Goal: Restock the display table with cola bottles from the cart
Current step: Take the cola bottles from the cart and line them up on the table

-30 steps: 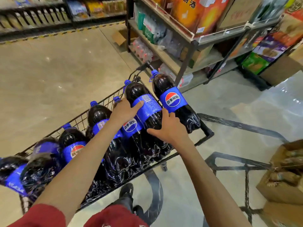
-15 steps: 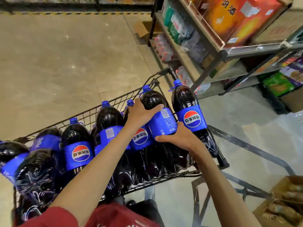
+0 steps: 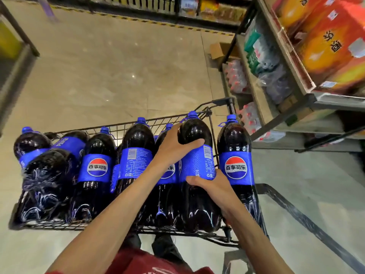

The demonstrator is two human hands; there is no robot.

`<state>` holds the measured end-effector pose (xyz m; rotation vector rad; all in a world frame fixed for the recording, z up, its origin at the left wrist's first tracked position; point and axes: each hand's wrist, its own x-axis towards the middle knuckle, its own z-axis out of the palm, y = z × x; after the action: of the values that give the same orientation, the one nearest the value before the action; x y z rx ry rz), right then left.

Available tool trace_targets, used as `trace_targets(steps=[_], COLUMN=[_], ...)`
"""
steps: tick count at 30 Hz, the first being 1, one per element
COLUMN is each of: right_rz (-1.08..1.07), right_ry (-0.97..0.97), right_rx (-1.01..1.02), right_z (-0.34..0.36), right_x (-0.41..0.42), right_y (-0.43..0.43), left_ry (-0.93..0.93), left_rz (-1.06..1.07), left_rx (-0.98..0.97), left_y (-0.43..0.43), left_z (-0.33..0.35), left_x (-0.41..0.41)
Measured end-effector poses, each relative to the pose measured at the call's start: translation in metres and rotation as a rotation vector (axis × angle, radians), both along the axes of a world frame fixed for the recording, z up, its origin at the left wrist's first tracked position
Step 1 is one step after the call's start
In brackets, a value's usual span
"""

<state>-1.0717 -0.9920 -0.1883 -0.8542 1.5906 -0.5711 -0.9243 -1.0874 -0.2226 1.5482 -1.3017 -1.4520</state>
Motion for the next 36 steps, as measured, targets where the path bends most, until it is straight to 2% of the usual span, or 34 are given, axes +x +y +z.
trace_targets(steps=[4, 8, 15, 22, 36], right_rz=[0.015, 0.135, 0.392, 0.634, 0.998], right_ry=[-0.093, -0.068, 0.011, -0.064, -0.256], right_rx=[-0.056, -0.146, -0.260, -0.357, -0.518], right_z=[0.010, 0.014, 0.009, 0.012, 0.035], right_x=[-0.008, -0.012, 0.015, 0.080, 0.248], right_y=[0.006, 0.008, 0.002, 0.006, 0.093], left_ry=[0.344, 0.444, 0.343, 0.239, 0.088], left_rz=[0.069, 0.141, 0.409, 0.726, 1.087], left_rx=[0.016, -0.047, -0.161, -0.243, -0.576], left_y=[0.019, 0.034, 0.063, 0.111, 0.262], left_z=[0.009, 0.025, 0.047, 0.075, 0.114], left_x=[-0.001, 0.003, 0.038, 0.100, 0.245])
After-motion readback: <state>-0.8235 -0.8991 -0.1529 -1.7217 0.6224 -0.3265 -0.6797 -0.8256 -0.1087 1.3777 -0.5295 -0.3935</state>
